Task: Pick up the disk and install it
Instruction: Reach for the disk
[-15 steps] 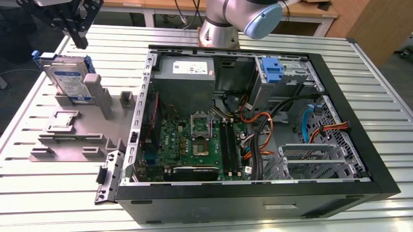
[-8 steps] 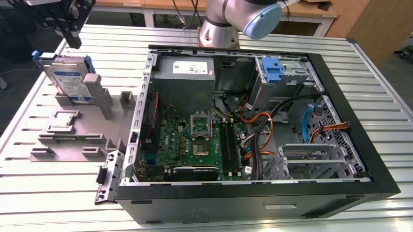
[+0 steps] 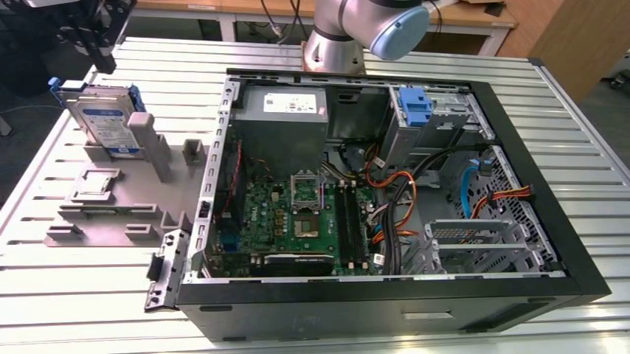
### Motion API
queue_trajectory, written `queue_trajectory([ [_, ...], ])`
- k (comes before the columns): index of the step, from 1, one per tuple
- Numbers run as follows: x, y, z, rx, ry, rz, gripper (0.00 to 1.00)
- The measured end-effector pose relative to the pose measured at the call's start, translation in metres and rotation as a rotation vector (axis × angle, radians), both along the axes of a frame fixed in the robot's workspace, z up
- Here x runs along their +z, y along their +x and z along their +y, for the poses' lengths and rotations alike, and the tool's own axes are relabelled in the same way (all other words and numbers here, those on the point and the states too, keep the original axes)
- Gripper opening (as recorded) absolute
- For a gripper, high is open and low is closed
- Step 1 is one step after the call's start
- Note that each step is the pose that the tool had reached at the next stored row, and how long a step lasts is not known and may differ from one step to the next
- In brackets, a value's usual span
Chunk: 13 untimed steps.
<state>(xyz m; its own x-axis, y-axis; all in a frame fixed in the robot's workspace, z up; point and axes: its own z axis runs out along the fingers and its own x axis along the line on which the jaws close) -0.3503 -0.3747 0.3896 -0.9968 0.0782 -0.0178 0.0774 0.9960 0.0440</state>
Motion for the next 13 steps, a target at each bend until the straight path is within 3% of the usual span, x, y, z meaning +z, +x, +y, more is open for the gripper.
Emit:
queue_trajectory([
  [13,-0.0002,-0.0076,0.0,0.0,0.0,0.0,0.1],
])
